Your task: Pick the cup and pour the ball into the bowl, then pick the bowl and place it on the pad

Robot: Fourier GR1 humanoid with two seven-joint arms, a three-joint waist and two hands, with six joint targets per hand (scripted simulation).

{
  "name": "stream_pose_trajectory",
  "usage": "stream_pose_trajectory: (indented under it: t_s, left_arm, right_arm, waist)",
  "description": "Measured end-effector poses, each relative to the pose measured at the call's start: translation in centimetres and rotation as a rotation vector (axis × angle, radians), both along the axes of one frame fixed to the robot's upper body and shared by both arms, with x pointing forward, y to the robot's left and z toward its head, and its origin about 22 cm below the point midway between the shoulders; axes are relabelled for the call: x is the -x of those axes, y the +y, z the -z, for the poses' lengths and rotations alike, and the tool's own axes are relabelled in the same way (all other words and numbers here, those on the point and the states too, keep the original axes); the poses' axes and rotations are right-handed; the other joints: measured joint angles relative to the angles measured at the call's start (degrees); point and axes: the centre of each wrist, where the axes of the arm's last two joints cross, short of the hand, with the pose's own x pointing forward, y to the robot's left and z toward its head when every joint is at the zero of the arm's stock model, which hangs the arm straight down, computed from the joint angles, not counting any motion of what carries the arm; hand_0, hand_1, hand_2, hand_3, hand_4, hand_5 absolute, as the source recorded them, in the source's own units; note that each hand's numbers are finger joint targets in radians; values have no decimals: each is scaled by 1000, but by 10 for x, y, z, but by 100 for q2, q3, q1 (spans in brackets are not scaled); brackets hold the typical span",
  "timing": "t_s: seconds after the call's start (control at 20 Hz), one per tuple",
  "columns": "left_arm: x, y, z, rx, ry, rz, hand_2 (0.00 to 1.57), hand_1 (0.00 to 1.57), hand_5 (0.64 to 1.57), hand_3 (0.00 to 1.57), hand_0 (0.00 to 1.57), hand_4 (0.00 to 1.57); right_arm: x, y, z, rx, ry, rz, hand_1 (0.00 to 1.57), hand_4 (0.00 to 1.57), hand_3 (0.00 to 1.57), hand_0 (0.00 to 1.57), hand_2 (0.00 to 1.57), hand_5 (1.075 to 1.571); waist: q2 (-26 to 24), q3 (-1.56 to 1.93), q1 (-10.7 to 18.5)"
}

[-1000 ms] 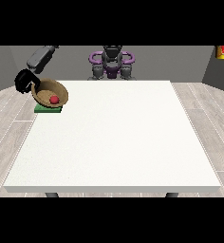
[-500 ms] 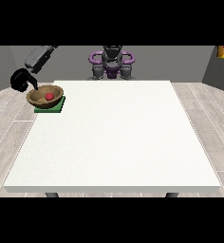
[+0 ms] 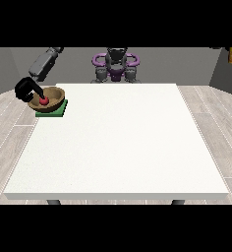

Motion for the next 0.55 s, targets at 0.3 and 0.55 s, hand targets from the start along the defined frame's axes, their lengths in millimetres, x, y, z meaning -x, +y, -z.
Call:
stream_pose_trajectory:
  t_s: [0.3,0.55]
  left_arm:
    - [-2,-4,-1,-10,-4,12,0,0,1569,0,0,1190]
    - [-12,-23,14,-1,59,28,0,0,1569,0,0,1190]
  right_arm:
    - [-5,4,-2,50,75,-87,0,0,0,0,0,1400]
    - [-6,1,-9,64,160,-121,0,200,0,0,0,1375]
  waist:
    - [-22,2,85]
    - [-492,7,51]
